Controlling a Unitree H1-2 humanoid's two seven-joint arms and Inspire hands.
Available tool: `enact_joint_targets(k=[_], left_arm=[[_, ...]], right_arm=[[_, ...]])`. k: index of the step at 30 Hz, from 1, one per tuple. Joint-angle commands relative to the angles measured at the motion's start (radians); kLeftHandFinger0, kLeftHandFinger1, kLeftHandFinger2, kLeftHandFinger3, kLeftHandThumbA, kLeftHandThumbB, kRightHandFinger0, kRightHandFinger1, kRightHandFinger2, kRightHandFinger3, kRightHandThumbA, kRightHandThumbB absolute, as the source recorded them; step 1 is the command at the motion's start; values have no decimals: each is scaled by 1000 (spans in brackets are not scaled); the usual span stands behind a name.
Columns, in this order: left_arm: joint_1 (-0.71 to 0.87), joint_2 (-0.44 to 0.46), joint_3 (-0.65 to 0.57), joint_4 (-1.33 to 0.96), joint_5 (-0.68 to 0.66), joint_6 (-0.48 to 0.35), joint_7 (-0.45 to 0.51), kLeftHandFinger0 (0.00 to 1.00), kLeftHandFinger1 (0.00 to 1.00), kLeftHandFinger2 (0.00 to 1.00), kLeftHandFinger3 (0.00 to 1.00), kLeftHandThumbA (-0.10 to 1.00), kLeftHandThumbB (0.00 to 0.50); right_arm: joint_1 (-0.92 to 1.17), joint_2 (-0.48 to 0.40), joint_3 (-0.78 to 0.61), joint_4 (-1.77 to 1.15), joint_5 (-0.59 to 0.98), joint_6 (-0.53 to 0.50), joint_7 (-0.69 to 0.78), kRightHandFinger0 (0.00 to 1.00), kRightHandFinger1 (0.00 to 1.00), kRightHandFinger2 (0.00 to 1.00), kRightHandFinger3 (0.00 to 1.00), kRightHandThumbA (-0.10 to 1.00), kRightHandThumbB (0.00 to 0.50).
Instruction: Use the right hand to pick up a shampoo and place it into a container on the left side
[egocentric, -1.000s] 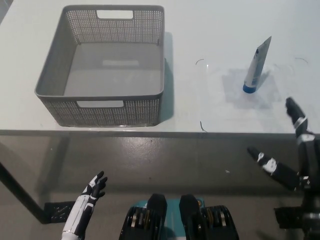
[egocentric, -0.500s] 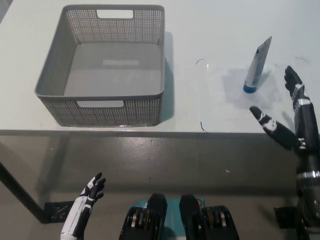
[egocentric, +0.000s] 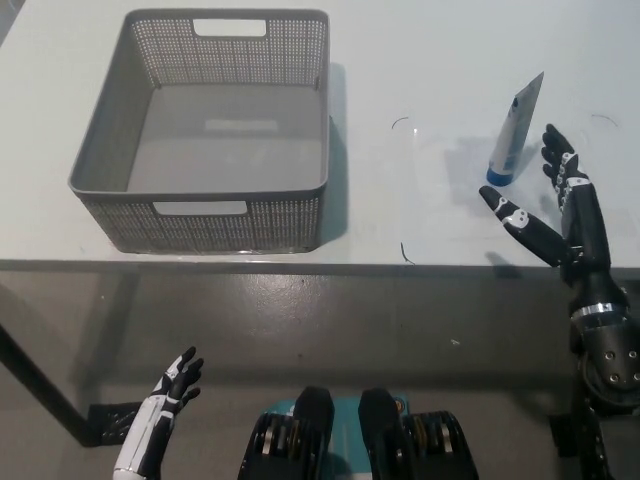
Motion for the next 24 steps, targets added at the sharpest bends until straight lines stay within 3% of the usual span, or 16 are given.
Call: enact_joint_targets(k=[1, 6, 11, 24], left_arm=[[6, 14, 13, -30, -22, -48, -12, 1000, 1000, 1000, 1000, 1000, 288], [13, 14, 18, -32, -23, -52, -12, 1000, 1000, 1000, 1000, 1000, 312], [14, 16, 23, -28, -30, -63, -17, 1000, 1000, 1000, 1000, 1000, 289], [22, 7, 36, -28, -40, -68, -19, 1000, 1000, 1000, 1000, 1000, 317]], right_arm=[[-63, 3, -2, 16, 15, -6, -22, 1000, 1000, 1000, 1000, 1000, 397], [-81, 5, -15, 48, 20, -6, -41, 1000, 1000, 1000, 1000, 1000, 434], [-87, 3, -21, 61, 21, -5, -50, 1000, 1000, 1000, 1000, 1000, 457], [-115, -16, -26, 122, 36, -8, -54, 1000, 1000, 1000, 1000, 1000, 428]])
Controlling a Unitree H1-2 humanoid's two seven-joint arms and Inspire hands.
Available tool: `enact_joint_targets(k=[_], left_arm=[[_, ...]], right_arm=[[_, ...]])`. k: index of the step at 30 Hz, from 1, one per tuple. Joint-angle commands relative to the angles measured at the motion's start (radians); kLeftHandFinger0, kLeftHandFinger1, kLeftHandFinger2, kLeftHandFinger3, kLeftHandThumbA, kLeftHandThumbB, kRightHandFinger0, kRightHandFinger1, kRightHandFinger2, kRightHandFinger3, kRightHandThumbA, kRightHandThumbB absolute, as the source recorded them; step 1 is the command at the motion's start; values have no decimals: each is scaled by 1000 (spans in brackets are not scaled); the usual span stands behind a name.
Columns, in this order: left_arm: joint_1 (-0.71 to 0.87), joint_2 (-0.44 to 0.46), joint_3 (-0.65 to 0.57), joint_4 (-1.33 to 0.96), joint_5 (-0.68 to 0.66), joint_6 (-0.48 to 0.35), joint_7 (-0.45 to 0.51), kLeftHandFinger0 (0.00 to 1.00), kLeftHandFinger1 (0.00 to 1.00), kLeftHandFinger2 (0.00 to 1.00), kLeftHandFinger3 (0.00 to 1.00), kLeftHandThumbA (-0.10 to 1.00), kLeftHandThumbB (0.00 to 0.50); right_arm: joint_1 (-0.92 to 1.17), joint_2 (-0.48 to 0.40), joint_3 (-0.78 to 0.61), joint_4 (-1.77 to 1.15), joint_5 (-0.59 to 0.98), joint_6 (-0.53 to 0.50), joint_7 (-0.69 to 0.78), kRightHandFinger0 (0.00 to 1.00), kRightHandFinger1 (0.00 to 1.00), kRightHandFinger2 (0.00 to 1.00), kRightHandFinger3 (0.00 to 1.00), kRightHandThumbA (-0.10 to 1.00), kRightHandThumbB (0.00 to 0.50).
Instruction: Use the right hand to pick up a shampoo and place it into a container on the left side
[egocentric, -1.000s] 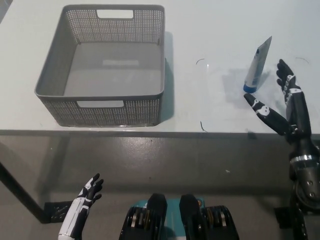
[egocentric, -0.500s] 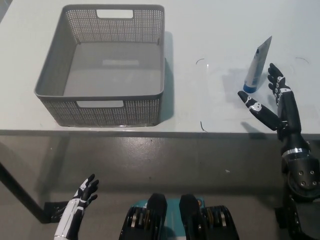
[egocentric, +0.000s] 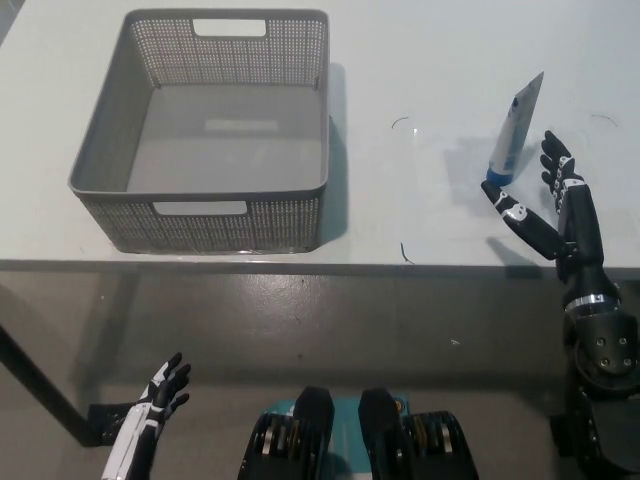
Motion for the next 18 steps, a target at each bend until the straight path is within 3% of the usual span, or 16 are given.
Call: enact_joint_targets(k=[1, 3, 18], left_arm=[[-2, 7, 7, -27, -25, -45, -11, 1000, 1000, 1000, 1000, 1000, 310], [-1, 7, 8, -25, -31, -58, -15, 1000, 1000, 1000, 1000, 1000, 290], [8, 5, 16, -22, -48, -74, -18, 1000, 1000, 1000, 1000, 1000, 325]], right_arm=[[-68, -14, -14, 18, 24, -13, -16, 1000, 1000, 1000, 1000, 1000, 419], [-78, -14, -17, 35, 22, -3, -25, 1000, 1000, 1000, 1000, 1000, 420], [-164, -28, -44, 219, 43, -34, -40, 1000, 1000, 1000, 1000, 1000, 421]])
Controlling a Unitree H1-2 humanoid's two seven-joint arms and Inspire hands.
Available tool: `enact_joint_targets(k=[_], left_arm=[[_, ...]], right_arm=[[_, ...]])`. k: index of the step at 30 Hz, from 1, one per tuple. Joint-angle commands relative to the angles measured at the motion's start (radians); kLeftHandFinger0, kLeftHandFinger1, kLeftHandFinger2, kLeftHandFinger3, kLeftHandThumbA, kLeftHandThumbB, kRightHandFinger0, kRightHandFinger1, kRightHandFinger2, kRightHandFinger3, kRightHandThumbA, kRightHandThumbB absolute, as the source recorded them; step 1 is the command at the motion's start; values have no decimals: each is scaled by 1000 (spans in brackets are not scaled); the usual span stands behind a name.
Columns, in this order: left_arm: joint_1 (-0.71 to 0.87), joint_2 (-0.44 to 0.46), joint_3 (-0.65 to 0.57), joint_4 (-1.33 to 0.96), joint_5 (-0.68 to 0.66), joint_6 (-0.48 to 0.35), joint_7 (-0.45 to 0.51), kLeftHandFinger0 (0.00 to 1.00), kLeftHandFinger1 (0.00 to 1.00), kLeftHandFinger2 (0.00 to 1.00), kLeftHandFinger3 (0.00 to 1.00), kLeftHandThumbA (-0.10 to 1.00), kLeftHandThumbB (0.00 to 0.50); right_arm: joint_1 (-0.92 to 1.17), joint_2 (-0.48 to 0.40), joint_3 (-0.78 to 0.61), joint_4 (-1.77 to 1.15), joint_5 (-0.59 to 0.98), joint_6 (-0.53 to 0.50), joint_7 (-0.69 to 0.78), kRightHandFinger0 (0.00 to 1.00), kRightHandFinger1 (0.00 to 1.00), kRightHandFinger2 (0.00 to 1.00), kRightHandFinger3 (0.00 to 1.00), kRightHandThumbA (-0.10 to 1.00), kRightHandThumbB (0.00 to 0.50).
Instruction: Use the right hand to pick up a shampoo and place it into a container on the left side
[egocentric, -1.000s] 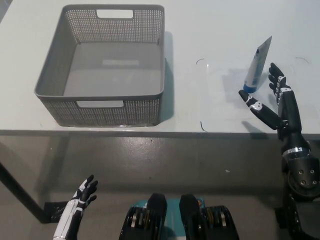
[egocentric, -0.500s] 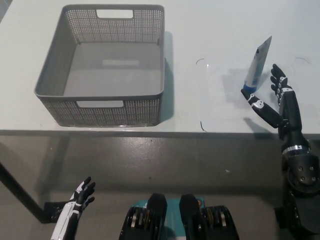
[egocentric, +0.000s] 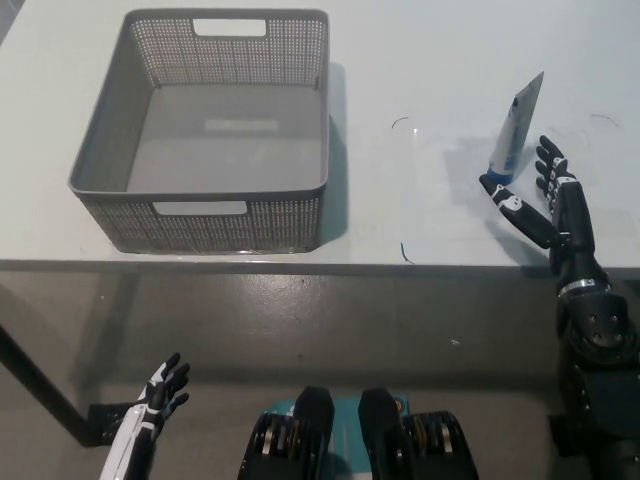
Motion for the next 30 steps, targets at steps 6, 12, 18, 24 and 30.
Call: enact_joint_targets(k=[6, 12, 18, 24, 30], left_arm=[[9, 7, 12, -32, -20, -49, -3, 1000, 1000, 1000, 1000, 1000, 313], [14, 6, 14, -29, -31, -59, -6, 1000, 1000, 1000, 1000, 1000, 303], [15, 8, 11, -31, -36, -57, -12, 1000, 1000, 1000, 1000, 1000, 305], [12, 7, 12, -26, -26, -61, -6, 1000, 1000, 1000, 1000, 1000, 320], [10, 10, 10, -24, -23, -66, -9, 1000, 1000, 1000, 1000, 1000, 308]], right_arm=[[-87, -25, -23, 51, 44, -47, -21, 1000, 1000, 1000, 1000, 1000, 427], [-100, -31, -28, 70, 66, -48, -12, 1000, 1000, 1000, 1000, 1000, 431], [-145, -37, -32, 108, 84, -42, -4, 1000, 1000, 1000, 1000, 1000, 446], [-202, -44, -20, 187, 81, -53, -5, 1000, 1000, 1000, 1000, 1000, 469], [-231, -36, -24, 236, 101, -65, 3, 1000, 1000, 1000, 1000, 1000, 473]])
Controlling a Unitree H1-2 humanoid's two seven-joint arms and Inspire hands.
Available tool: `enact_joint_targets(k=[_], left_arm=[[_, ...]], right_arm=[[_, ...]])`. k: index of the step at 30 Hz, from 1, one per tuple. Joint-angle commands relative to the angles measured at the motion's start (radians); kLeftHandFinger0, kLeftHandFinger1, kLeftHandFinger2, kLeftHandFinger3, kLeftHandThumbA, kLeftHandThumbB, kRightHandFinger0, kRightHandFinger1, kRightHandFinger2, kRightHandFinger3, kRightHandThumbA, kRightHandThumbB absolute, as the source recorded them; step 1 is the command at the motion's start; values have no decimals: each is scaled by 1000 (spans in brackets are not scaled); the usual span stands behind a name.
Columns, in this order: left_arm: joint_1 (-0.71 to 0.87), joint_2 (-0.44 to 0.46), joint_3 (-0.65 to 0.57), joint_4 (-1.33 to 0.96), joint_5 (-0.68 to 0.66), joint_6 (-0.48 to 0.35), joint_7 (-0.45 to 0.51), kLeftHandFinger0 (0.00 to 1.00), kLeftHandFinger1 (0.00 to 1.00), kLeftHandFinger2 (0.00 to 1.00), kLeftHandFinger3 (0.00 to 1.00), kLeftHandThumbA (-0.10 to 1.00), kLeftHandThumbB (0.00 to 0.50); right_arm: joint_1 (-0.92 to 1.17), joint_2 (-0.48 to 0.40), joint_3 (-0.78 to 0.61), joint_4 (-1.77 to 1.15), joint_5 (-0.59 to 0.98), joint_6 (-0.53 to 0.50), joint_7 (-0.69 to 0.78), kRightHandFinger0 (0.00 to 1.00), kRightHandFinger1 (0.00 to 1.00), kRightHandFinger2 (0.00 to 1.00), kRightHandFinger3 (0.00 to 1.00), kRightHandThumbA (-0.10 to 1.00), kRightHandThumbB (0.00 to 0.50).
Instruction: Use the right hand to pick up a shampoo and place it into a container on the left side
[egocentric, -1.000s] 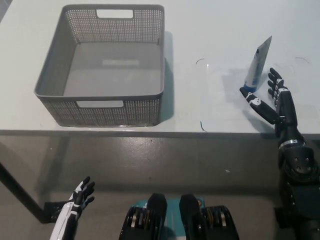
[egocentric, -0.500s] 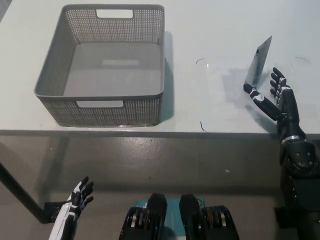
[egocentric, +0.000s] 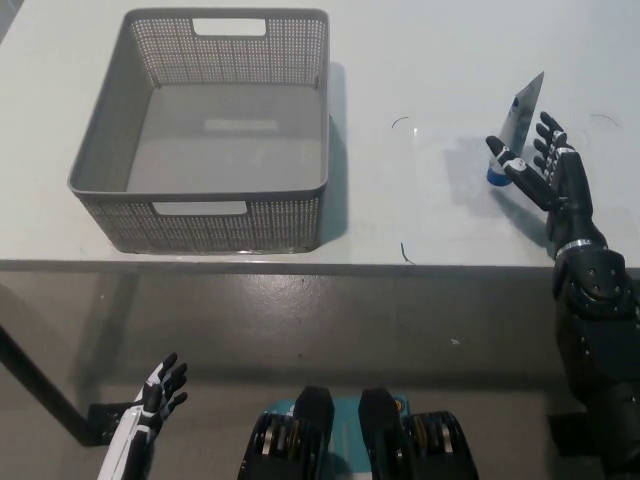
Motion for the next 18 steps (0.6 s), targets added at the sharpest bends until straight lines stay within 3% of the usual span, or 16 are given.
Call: enact_joint_targets(k=[1, 6, 7, 18], left_arm=[[2, 10, 7, -23, -3, -40, -3, 1000, 1000, 1000, 1000, 1000, 315], [3, 10, 6, -27, -6, -32, -7, 1000, 1000, 1000, 1000, 1000, 330], [4, 10, 5, -26, -8, -37, -9, 1000, 1000, 1000, 1000, 1000, 320], [6, 11, 5, -33, 2, -38, -7, 1000, 1000, 1000, 1000, 1000, 326]], right_arm=[[-82, -10, -6, 32, 32, -63, 4, 1000, 1000, 1000, 1000, 1000, 475], [-101, -5, -15, 80, 52, -79, 11, 1000, 1000, 1000, 1000, 1000, 492], [-108, -2, -23, 95, 69, -95, 22, 1000, 1000, 1000, 1000, 1000, 459], [-174, -4, -48, 248, 120, -128, 63, 1000, 1000, 1000, 1000, 965, 437]])
